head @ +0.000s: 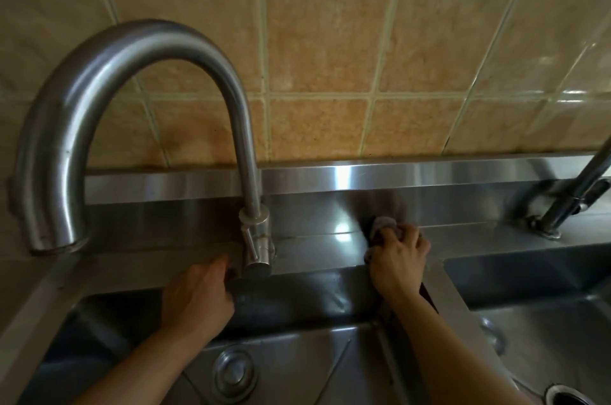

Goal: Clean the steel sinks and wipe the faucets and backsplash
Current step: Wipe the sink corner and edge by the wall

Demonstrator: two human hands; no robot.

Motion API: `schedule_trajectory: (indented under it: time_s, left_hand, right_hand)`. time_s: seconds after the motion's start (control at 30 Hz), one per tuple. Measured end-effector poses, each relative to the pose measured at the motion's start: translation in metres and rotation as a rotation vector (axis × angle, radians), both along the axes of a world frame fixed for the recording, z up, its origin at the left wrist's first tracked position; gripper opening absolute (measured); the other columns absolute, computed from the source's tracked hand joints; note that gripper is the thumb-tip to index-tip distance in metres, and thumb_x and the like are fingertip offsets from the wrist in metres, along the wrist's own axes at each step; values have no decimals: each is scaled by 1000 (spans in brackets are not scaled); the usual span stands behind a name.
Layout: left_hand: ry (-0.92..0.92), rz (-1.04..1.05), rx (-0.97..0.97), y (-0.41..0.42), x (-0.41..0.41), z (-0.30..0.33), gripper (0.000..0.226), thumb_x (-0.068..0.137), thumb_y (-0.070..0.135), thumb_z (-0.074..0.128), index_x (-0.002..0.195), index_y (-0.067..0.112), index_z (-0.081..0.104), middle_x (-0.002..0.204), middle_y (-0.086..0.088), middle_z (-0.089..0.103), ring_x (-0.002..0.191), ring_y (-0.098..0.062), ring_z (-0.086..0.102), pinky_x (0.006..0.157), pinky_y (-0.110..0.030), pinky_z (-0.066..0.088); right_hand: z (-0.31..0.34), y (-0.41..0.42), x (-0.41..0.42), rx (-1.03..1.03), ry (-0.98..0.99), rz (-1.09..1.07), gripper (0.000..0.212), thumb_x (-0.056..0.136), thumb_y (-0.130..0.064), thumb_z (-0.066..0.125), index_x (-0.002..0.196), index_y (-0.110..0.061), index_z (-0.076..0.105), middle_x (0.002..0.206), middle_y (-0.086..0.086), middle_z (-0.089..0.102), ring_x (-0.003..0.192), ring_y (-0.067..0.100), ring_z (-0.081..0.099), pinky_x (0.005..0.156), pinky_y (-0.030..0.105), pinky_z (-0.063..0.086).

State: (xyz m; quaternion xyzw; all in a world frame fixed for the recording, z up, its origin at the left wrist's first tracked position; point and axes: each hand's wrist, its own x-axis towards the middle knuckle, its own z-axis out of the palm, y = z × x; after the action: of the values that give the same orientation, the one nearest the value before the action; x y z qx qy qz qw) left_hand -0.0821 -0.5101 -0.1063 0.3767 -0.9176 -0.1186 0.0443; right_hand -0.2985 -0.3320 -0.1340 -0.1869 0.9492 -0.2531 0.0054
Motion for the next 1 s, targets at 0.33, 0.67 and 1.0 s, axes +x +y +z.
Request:
schedule_trajectory:
  time_s: [0.33, 0.67, 1.0]
  left_hand:
    - [11, -26, 87, -28, 30, 2, 54, 88, 24, 56, 136, 39, 38, 126, 12, 53, 114, -8, 52, 96, -26, 46]
    - [46, 37, 0, -36, 31, -7, 43, 88, 20, 55, 129, 33, 52, 124, 9, 61, 112, -12, 57, 92, -28, 49]
    - [43, 79, -75, -28, 26, -10, 38, 86, 24, 58, 122, 33, 53, 109, 5, 63, 96, -13, 60, 75, -26, 52]
  right_hand:
    - [59, -45, -24, -602, 290, -142, 51, 92, -16, 43, 141, -4, 37, 153, 21, 11, 139, 37, 16, 116, 49, 18]
    - [25, -139, 52, -350, 623, 602, 53, 86, -26, 52, 138, -22, 47, 153, 4, 19, 142, 39, 12, 110, 58, 29]
    - [20, -34, -34, -717, 345, -206, 58, 94, -17, 48, 147, -30, 25, 148, -8, 26, 133, 17, 34, 95, -3, 24]
